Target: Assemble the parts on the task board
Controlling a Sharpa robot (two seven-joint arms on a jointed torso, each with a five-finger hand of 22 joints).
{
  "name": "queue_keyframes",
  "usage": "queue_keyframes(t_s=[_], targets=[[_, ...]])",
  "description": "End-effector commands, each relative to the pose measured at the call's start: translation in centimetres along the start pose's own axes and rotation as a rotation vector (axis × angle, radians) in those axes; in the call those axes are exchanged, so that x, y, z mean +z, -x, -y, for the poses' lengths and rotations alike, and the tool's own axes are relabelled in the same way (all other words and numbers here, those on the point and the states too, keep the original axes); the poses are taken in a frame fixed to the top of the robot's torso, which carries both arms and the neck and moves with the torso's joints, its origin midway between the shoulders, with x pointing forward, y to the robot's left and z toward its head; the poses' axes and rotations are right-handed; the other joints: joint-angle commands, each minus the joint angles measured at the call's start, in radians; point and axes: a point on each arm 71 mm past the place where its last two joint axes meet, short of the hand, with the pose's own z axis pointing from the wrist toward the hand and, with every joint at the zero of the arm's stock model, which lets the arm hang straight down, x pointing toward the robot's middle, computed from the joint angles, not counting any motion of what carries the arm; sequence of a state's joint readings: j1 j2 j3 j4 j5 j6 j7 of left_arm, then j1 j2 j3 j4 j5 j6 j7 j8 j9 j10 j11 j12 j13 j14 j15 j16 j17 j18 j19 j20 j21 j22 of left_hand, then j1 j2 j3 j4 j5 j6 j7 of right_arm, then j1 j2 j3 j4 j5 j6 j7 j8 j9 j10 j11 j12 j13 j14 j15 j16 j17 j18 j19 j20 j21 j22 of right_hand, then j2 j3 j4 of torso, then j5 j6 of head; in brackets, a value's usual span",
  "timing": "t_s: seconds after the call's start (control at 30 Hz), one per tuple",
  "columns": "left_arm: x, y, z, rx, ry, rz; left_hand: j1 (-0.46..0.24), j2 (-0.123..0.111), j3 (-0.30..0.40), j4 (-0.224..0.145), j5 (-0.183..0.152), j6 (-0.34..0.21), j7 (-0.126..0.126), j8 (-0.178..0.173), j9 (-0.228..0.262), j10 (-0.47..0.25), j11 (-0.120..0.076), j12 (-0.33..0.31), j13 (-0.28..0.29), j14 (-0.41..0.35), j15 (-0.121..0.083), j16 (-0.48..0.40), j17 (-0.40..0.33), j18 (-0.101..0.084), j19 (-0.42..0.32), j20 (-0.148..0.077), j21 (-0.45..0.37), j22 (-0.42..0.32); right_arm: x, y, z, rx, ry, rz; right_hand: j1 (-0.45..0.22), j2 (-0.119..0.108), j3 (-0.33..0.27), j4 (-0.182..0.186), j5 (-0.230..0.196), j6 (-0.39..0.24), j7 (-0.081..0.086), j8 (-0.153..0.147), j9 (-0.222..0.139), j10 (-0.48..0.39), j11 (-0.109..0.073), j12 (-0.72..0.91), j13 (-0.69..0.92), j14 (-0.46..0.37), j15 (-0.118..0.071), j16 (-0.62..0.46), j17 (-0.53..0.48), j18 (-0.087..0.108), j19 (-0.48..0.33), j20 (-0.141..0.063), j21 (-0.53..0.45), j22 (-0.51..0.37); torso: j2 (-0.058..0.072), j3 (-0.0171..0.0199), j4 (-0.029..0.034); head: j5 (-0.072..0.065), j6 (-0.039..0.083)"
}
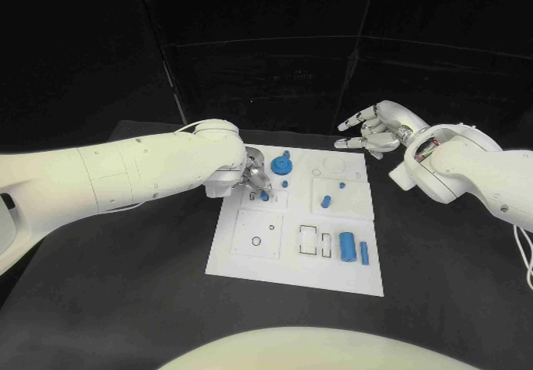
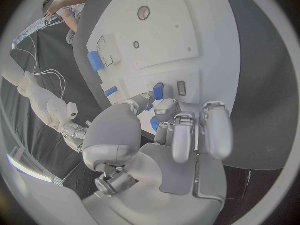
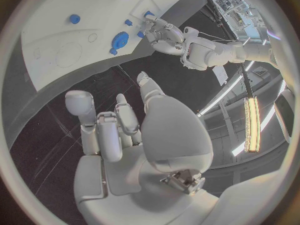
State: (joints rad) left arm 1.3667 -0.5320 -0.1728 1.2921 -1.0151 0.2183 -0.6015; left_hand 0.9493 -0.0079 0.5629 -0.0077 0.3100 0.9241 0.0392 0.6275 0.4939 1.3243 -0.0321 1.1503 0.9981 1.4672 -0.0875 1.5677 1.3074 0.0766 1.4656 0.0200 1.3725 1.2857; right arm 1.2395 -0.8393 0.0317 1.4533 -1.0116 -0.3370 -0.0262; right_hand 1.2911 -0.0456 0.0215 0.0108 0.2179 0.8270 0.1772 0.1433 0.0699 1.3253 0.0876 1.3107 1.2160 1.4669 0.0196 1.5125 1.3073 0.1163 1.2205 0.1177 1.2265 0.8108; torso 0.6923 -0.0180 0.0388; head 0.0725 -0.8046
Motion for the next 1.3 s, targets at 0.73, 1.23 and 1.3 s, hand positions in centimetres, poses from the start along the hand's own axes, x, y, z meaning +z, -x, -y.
queue_keyframes(t_s=[0.73, 1.23, 1.3], targets=[[0.17, -0.36, 0.06, -0.007, -0.007, -0.036, -0.033, 0.003, -0.031, 0.033, 0.002, 0.042, -0.002, -0.035, -0.027, 0.01, -0.003, -0.003, -0.012, 0.104, -0.007, 0.003, 0.263, -0.021, 0.03, -0.006, 0.012, 0.015, 0.14, -0.07, -0.28, -0.002, 0.014, -0.006, -0.002, 0.006, -0.005, 0.003, 0.005, 0.007, 0.001, 0.007, -0.002, -0.004, 0.002, -0.003, 0.002, 0.069, -0.008, -0.005, 0.113, 0.019, -0.004, -0.001, -0.006, 0.0, 0.0, 0.0002, 0.0007, -0.002, -0.004], [0.38, -0.13, 0.07, -0.017, -0.003, -0.031, -0.097, -0.01, -0.153, 0.103, -0.006, 0.077, -0.003, -0.069, -0.052, 0.016, -0.003, -0.01, -0.018, 0.104, -0.008, 0.003, 0.263, -0.022, 0.032, -0.006, 0.016, 0.023, 0.12, -0.04, -0.29, -0.002, 0.016, -0.004, 0.0, 0.007, -0.005, 0.004, 0.006, 0.007, 0.001, 0.007, -0.002, -0.005, 0.002, -0.004, -0.001, 0.068, -0.009, -0.006, 0.112, 0.019, -0.004, -0.001, -0.007, -0.002, 0.0, 0.0001, -0.0001, -0.003, -0.001], [0.39, -0.1, 0.04, -0.019, -0.002, -0.03, -0.096, -0.01, -0.176, 0.11, -0.015, 0.08, -0.004, -0.074, -0.055, 0.017, -0.004, -0.011, -0.02, 0.104, -0.009, 0.003, 0.263, -0.022, 0.032, -0.007, 0.016, 0.024, 0.11, -0.03, -0.29, -0.002, 0.016, -0.003, -0.001, 0.006, -0.007, 0.004, 0.006, 0.007, 0.001, 0.007, -0.002, -0.005, 0.002, -0.005, -0.001, 0.068, -0.009, -0.007, 0.11, 0.019, -0.005, -0.001, -0.007, -0.002, 0.0, 0.0001, 0.0001, -0.003, -0.001]])
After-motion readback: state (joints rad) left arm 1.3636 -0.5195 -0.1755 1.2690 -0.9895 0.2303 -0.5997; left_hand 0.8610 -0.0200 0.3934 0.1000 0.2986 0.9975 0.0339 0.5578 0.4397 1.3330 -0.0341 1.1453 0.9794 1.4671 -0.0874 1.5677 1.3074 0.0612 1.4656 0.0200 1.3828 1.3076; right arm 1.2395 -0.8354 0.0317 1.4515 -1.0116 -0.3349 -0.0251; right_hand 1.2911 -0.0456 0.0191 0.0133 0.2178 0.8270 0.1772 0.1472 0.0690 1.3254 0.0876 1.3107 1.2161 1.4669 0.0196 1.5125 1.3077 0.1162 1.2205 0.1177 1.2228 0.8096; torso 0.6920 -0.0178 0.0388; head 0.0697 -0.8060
